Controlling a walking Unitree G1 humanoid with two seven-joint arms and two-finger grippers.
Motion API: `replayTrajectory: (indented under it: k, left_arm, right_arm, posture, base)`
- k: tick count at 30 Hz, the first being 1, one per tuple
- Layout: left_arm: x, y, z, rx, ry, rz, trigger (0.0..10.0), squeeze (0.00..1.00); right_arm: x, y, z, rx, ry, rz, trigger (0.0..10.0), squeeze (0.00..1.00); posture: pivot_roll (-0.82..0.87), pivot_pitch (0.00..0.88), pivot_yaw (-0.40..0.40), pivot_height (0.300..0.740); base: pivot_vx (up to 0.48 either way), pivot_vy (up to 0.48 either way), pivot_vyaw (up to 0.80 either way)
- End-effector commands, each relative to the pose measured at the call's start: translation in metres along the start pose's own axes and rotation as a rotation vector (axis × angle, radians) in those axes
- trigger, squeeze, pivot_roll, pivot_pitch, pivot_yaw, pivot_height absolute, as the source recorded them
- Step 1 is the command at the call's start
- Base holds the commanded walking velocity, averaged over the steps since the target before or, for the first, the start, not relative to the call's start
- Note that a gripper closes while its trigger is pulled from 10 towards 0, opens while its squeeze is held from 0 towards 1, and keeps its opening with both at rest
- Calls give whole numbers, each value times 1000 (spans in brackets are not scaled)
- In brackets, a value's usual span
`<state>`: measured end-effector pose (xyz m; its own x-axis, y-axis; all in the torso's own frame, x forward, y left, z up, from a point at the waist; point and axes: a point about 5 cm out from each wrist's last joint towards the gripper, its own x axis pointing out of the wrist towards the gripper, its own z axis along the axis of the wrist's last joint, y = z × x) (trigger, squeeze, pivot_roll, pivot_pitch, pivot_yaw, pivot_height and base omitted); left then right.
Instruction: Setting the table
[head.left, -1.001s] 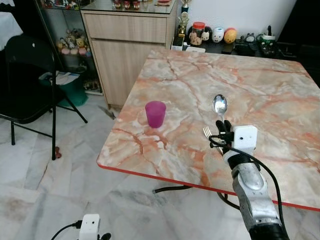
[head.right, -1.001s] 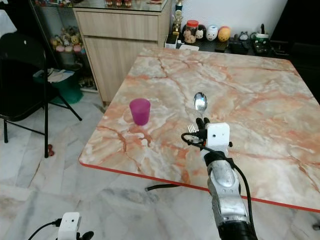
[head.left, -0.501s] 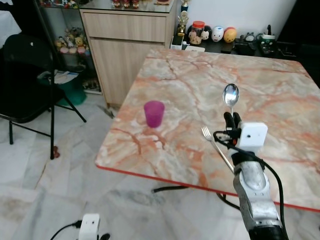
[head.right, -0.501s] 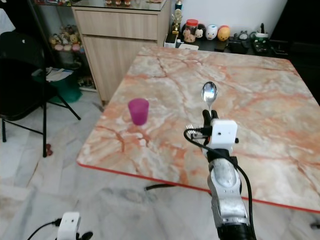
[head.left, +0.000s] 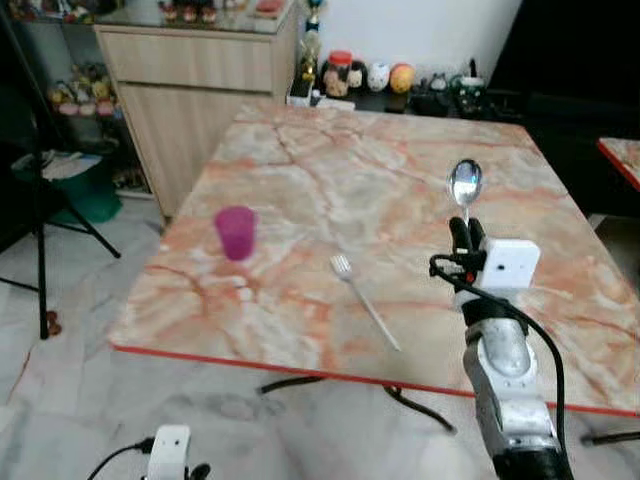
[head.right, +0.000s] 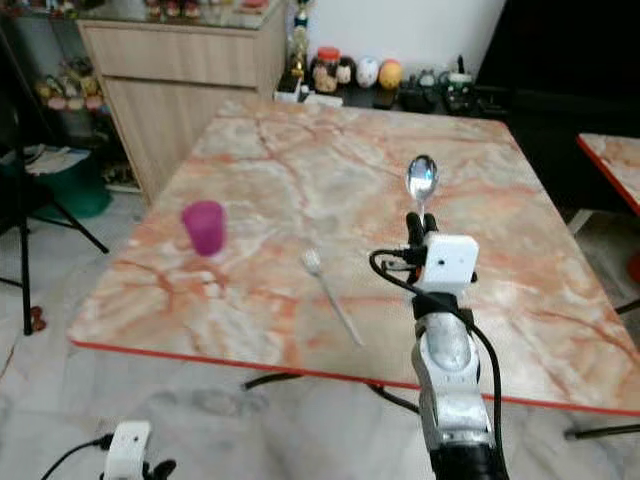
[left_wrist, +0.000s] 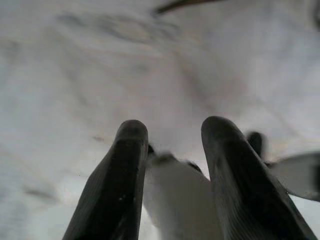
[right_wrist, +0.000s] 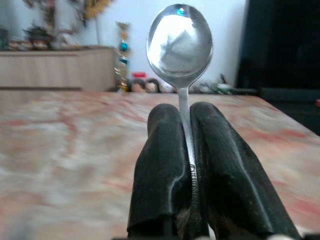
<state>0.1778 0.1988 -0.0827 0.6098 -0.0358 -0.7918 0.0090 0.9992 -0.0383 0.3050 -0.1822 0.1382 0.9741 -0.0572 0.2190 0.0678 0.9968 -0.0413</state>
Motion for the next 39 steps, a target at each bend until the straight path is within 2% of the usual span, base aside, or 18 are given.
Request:
replayTrajectory:
  k: [1,39]
  left_arm:
    - [-2,7,-5,10,20,20,10000,0]
    - [-3,8,-7,16,34,18,10000,0]
  right_arm:
    - [3,3,7,11,-28,3,10000,0]
    - [7,3,7,3,-21,11,10000,0]
  posture:
    - [8,0,-22,736]
    - [-3,0,-19,736]
  base:
    - [0,-454,0]
    - [0,-455,0]
